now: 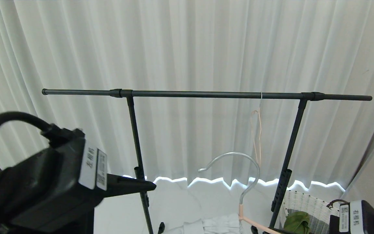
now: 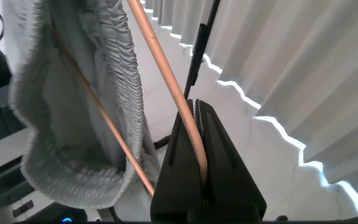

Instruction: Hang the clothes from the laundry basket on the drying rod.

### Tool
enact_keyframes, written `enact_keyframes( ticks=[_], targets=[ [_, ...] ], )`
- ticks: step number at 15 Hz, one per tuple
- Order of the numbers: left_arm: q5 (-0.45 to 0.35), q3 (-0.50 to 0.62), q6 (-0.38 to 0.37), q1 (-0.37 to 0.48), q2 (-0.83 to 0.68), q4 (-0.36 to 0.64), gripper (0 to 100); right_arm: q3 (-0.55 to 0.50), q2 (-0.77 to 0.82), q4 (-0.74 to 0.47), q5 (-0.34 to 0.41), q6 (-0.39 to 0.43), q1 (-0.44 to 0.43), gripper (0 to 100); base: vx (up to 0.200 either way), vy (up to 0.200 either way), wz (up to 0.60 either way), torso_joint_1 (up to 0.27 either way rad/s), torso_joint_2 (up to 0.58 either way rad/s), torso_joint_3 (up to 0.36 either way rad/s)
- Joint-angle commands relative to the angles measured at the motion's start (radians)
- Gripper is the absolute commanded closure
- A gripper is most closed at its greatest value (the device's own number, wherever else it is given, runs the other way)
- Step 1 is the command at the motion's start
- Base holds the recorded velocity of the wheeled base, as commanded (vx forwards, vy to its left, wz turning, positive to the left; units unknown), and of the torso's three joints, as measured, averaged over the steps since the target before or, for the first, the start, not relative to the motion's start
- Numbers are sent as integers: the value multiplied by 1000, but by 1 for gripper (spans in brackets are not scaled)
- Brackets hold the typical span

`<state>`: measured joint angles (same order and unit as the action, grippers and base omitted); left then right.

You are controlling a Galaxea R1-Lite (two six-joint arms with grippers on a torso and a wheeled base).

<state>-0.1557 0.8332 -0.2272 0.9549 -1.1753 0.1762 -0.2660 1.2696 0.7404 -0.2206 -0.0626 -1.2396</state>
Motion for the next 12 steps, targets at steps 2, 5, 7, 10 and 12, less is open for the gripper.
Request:
enact_keyframes(
  ticks=[2, 5, 7, 10, 12],
  targets=[
    [-5, -32, 2, 15, -64, -7, 0, -1, -1, 0, 0, 3, -14, 100, 0, 0, 0, 0, 0, 0],
    [-16, -55, 2, 18, -95, -11, 0, -2, -1, 0, 0, 10, -43, 100, 0, 0, 0, 0, 0, 0],
    [-16, -69, 2, 18, -102, -11, 0, -6, -1, 2, 0, 12, -47, 100, 0, 0, 0, 0, 0, 0],
    [-16, -77, 2, 18, -102, -11, 0, -9, -3, 5, 0, 12, -47, 100, 0, 0, 0, 0, 0, 0],
    [-16, -77, 0, 18, -102, -11, 100, -13, 4, 30, -2, 10, -47, 100, 0, 0, 0, 0, 0, 0]
  ],
)
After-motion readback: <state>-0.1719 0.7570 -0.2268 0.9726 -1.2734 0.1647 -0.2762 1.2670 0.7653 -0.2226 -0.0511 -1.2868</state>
